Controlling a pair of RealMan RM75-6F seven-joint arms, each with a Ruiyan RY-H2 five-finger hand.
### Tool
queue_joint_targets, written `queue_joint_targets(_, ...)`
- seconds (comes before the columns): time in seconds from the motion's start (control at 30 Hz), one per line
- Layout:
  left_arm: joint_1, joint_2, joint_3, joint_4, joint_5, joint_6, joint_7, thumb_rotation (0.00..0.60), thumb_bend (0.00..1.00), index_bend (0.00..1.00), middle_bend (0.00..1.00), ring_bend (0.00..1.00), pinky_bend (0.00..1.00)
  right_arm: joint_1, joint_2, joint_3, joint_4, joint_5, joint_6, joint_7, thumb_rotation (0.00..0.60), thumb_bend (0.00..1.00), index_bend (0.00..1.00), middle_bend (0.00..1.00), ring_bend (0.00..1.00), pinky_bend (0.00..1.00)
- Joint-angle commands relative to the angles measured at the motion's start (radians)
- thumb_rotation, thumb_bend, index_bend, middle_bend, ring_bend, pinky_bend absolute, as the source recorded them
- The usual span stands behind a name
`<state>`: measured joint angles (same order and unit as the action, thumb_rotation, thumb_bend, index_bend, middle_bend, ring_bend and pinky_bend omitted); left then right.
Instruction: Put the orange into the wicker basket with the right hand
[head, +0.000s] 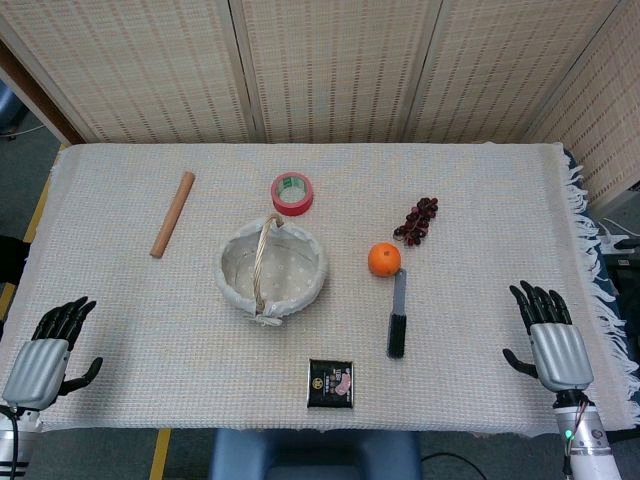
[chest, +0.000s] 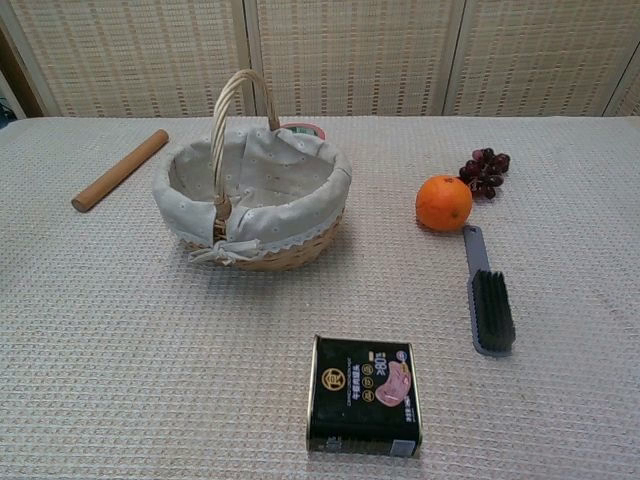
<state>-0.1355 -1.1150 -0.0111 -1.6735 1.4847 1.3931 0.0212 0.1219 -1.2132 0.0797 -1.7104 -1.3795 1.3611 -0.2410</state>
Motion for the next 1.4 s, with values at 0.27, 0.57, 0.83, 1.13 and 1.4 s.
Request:
queue_joint_targets(0.27,-0.003,0.004,0.0,-0.004,-0.006,-0.01,-0.008,0.6,0.35,0.0,0.0,0.0,0.06,0.252,-0.042,0.212,-0.108,0.412,-0.231,-0.182,0.6,0.12,0.0,0.0,0.0,0.01)
queue_joint_targets(0.57,-0.004,0.01,-0.001,-0.008,-0.014,-0.017,-0.027,0.6,0.35,0.0,0.0,0.0,0.06,0.482,-0.227,0.261,0.026,0.681,-0.283,-0.397,0.6,0.12,0.0,0.0,0.0,0.01)
queue_joint_targets(0.83,-0.005,0.017,-0.003,-0.012,-0.022,-0.024,-0.041,0.6,0.35,0.0,0.0,0.0,0.06,0.617,-0.373,0.267,0.159,0.84,-0.287,-0.485,0.6,0.12,0.0,0.0,0.0,0.01)
queue_joint_targets(1.13,-0.005,0.021,-0.003,-0.016,-0.027,-0.028,-0.047,0.6,0.35,0.0,0.0,0.0,0.06,0.732,-0.493,0.284,0.324,0.923,-0.312,-0.527,0.6,0.12,0.0,0.0,0.0,0.01)
queue_joint_targets(1.4,-0.005,0.024,0.0,-0.019,-0.026,-0.032,-0.051,0.6,0.35,0.0,0.0,0.0,0.06,0.787,-0.582,0.291,0.471,0.961,-0.361,-0.508,0.6,0.12,0.0,0.0,0.0,0.01)
